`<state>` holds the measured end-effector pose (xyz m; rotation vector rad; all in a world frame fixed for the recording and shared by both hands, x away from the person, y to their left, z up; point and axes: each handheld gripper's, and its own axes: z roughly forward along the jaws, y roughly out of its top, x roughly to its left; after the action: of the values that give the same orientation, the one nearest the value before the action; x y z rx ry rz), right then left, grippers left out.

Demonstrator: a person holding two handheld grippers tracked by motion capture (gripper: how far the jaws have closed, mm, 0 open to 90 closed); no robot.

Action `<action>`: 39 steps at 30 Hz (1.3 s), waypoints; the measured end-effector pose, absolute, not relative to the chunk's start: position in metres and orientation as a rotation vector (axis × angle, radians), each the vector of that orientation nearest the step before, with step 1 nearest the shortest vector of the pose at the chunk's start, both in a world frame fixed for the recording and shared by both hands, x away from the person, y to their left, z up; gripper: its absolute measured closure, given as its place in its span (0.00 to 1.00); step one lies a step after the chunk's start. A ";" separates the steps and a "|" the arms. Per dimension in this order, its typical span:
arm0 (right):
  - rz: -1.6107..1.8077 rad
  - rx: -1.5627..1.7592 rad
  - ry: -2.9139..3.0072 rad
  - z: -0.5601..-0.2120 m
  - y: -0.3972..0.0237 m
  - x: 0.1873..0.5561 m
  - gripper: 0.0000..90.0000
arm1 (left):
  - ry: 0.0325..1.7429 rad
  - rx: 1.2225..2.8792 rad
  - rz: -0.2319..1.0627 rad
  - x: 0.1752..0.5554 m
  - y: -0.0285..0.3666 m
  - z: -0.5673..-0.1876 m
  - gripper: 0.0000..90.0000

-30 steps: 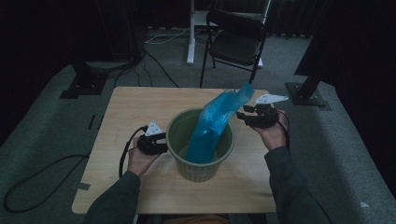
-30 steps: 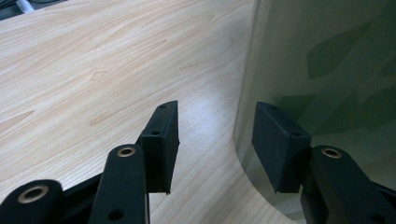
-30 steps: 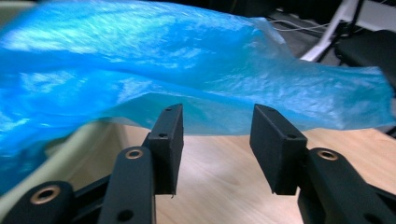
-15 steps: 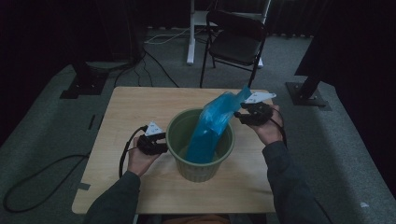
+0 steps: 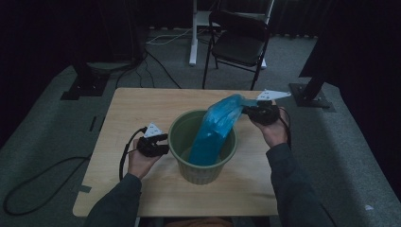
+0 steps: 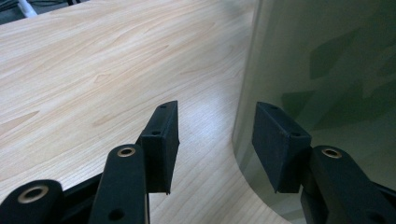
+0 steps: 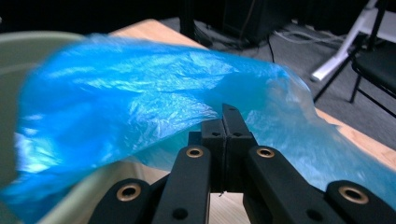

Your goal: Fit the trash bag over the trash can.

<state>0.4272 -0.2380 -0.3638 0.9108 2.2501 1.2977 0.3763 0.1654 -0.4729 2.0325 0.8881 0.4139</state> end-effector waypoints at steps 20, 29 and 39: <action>1.373 0.664 2.365 -0.333 -0.220 0.380 0.98 | 0.828 2.019 0.431 0.347 0.172 -0.456 0.57; 1.361 0.614 2.437 -0.341 -0.206 0.374 0.98 | 0.813 2.025 0.430 0.355 0.161 -0.455 0.57; 1.328 0.583 2.500 -0.346 -0.195 0.373 0.98 | 0.843 1.984 0.468 0.359 0.176 -0.440 0.58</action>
<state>0.3733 -0.1947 -0.3464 0.5828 2.5001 1.3285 0.3586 0.1758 -0.4399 1.9837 0.8427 0.4675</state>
